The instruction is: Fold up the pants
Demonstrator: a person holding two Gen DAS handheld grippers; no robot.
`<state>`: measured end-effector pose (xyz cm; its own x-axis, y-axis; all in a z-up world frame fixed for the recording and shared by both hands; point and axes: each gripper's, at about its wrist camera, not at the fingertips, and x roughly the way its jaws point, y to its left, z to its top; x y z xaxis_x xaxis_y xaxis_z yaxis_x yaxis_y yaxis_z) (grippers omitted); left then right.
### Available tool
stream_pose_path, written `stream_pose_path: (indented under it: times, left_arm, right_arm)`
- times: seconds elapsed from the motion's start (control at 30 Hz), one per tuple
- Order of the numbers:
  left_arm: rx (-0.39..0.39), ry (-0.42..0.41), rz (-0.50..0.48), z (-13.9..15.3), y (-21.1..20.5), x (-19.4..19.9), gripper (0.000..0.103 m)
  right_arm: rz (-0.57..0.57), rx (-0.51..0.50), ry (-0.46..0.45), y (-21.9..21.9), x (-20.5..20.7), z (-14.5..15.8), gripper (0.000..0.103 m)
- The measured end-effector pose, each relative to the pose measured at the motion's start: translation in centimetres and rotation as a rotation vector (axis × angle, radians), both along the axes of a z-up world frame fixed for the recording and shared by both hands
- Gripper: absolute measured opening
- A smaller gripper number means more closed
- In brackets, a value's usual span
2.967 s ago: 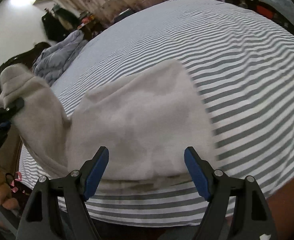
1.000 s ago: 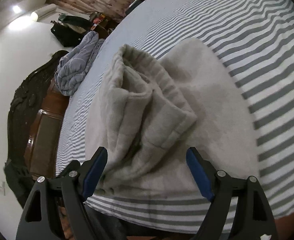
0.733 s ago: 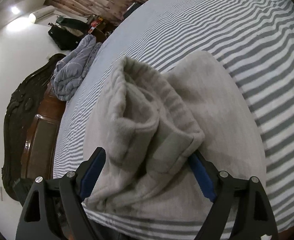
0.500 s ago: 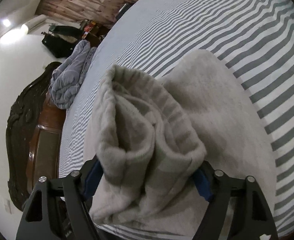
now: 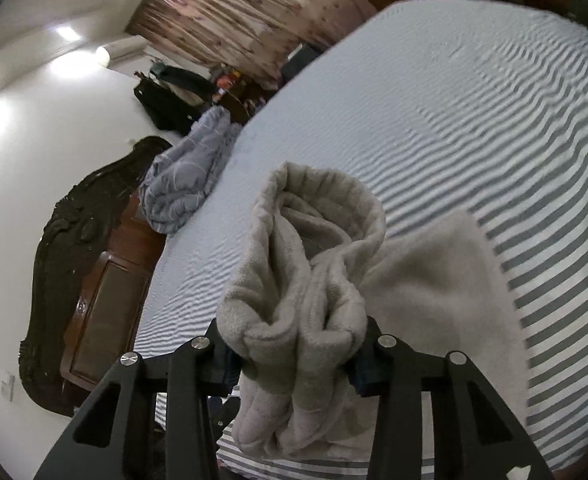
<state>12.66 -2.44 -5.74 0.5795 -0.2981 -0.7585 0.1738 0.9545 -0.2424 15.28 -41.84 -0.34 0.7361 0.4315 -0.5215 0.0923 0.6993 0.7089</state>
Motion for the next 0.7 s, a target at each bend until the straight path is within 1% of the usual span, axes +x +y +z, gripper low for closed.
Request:
stream_pose_path:
  times: [0.07,0.13,0.27,0.33,0.57,0.67,0.7]
  left_arm:
    - [0.008,-0.017,-0.018,0.4,-0.6,-0.2,0.077]
    - [0.017,-0.023,-0.033,0.6,-1.2,-0.1,0.077]
    - [0.038,-0.031,-0.072,0.8,-2.6,-0.2,0.077]
    - [0.053,-0.038,-0.089,0.9,-3.4,-0.3,0.077]
    - [0.131,-0.057,-0.160,0.6,-6.6,-0.6,0.077]
    - [0.185,-0.068,-0.198,-0.1,-7.7,-0.7,0.078]
    - [0.206,-0.078,-0.202,-0.4,-8.0,-0.7,0.080]
  right_arm:
    - [-0.025,-0.004,-0.004,-1.1,-1.0,0.2,0.038]
    - [-0.055,-0.004,0.009,-2.5,-2.0,-0.4,0.038]
    - [-0.128,-0.009,0.074,-5.0,-3.4,-2.9,0.038]
    - [-0.147,-0.011,0.099,-5.9,-4.0,-4.2,0.038]
    - [-0.125,-0.079,0.170,-5.6,-3.6,-7.7,0.038]
    - [-0.121,-0.066,0.177,-5.9,-3.5,-8.6,0.038]
    - [-0.120,-0.057,0.175,-6.1,-3.5,-8.6,0.038]
